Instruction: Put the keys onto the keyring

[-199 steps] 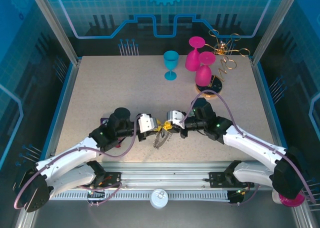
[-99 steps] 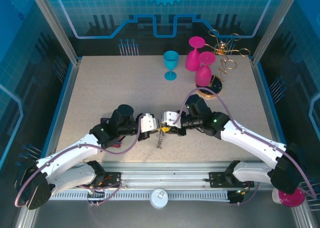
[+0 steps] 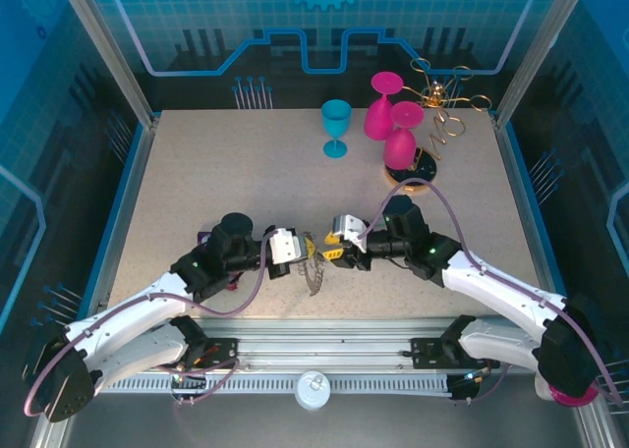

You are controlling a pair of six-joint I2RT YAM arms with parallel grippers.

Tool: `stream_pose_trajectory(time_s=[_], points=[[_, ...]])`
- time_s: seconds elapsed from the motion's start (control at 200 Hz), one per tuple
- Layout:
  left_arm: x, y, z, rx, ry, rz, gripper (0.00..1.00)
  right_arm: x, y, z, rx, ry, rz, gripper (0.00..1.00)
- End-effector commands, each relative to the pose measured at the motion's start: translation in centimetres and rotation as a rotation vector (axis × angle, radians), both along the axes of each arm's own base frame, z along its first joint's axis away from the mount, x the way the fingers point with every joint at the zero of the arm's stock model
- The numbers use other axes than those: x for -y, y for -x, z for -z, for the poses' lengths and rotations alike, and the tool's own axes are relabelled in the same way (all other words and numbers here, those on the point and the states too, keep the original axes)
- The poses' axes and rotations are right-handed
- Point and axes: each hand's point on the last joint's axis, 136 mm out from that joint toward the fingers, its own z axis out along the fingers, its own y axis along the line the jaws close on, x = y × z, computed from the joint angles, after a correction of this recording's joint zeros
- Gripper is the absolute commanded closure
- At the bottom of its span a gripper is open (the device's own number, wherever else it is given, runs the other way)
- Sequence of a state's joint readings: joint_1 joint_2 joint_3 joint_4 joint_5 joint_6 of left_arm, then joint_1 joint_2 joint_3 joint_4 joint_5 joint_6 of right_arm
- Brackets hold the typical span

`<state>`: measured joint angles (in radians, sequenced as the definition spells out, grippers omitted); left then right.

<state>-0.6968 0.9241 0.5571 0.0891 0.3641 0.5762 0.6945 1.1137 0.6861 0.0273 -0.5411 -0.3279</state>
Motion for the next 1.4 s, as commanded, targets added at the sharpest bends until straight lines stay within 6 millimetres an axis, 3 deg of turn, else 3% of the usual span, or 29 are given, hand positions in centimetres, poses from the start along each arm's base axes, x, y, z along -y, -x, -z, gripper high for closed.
stream_pose_trajectory(time_s=[0.0,0.425,0.941,1.206,1.396], points=[[0.4,0.5,-1.6,0.042,0.063,0.038,1.0,-0.8,0.0,-0.9,-0.024,-0.059,-0.027,0.7],[1.2,0.3,-4.4,0.015,0.282,0.025,1.0,-2.3,0.0,0.4,-0.056,-0.052,-0.06,0.85],[1.1,0.5,-3.1,-0.009,0.26,0.03,1.0,1.1,-0.4,-1.3,0.057,-0.091,0.035,0.69],[1.2,0.6,-3.3,0.0,0.26,0.043,1.0,0.8,0.2,-2.1,0.041,-0.119,0.002,0.66],[1.3,0.6,-3.9,0.004,0.286,0.045,1.0,0.0,0.4,-0.9,-0.026,-0.116,-0.023,0.6]])
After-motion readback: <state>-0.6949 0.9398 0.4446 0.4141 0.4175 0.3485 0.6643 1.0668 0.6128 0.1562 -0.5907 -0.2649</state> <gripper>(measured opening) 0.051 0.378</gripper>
